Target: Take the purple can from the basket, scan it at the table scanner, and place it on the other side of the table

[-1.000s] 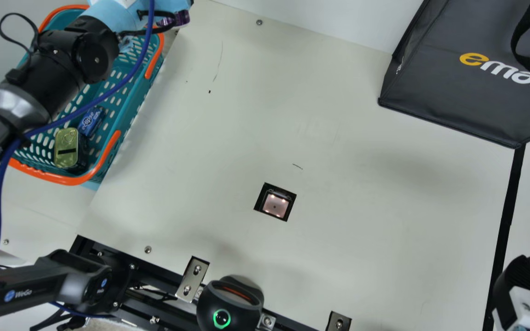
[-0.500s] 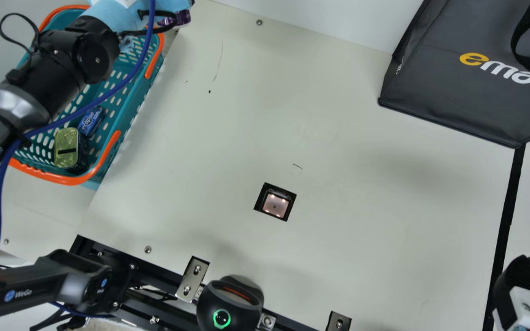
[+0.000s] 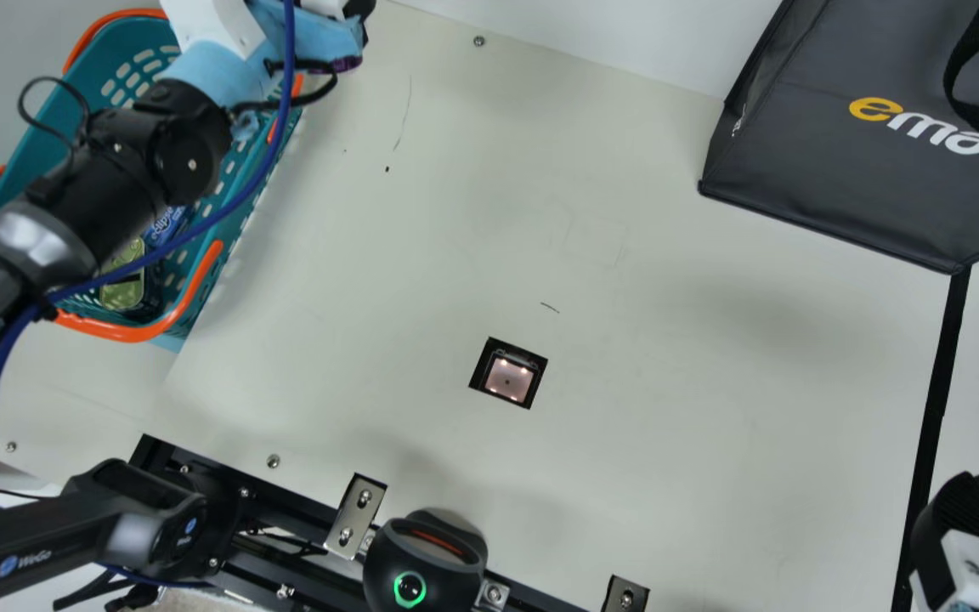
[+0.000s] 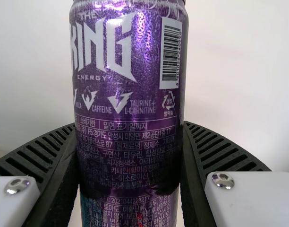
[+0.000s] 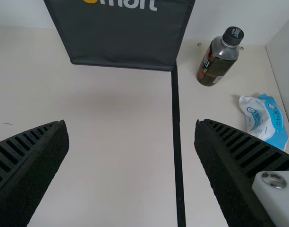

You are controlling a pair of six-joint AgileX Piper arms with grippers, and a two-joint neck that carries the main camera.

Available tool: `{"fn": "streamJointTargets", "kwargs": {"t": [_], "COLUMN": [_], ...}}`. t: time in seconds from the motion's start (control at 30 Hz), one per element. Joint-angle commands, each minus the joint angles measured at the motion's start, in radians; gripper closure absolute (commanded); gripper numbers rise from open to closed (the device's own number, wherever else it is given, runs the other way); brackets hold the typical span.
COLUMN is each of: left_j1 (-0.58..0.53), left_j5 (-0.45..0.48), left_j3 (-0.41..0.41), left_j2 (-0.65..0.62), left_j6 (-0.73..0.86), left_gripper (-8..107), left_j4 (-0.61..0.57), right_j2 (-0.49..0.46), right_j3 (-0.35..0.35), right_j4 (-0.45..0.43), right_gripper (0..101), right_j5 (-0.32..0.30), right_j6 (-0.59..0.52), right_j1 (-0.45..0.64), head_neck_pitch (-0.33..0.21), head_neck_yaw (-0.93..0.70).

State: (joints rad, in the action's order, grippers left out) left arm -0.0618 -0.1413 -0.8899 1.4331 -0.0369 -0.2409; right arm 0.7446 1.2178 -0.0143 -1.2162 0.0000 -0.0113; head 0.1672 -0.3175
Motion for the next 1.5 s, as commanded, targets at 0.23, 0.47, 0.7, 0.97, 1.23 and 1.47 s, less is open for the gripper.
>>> {"fn": "streamJointTargets", "kwargs": {"t": [0.23, 0.47, 0.7, 0.97, 1.23, 1.47], "left_j1": [-0.107, -0.241, -0.307, -0.318, -0.298, -0.282], "left_j5": [-0.252, -0.433, -0.582, -0.716, -0.848, -0.948], "left_j3": [0.229, 0.292, 0.283, 0.281, 0.283, 0.277], "left_j2": [-0.024, 0.024, 0.114, 0.221, 0.329, 0.419], "left_j6": [0.167, 0.212, 0.194, 0.132, 0.072, 0.032], "left_gripper": [107, 107, 107, 107, 107, 107], "left_j4": [-0.196, -0.307, -0.309, -0.219, -0.119, -0.057], "right_j2": [0.000, 0.000, 0.000, 0.000, 0.000, 0.000], "right_j3": [0.000, 0.000, 0.000, 0.000, 0.000, 0.000], "right_j4": [0.000, 0.000, 0.000, 0.000, 0.000, 0.000], "right_gripper": [6, 6, 6, 6, 6, 6], "right_j5": [0.000, 0.000, 0.000, -0.001, -0.001, -0.001], "right_j6": [0.000, 0.000, 0.000, 0.000, 0.000, 0.000], "right_j1": [0.000, 0.000, 0.000, 0.000, 0.000, 0.000], "head_neck_pitch": [-0.029, -0.029, -0.029, -0.029, -0.029, -0.029], "head_neck_yaw": [-0.004, -0.004, -0.004, -0.004, -0.004, -0.004]}}
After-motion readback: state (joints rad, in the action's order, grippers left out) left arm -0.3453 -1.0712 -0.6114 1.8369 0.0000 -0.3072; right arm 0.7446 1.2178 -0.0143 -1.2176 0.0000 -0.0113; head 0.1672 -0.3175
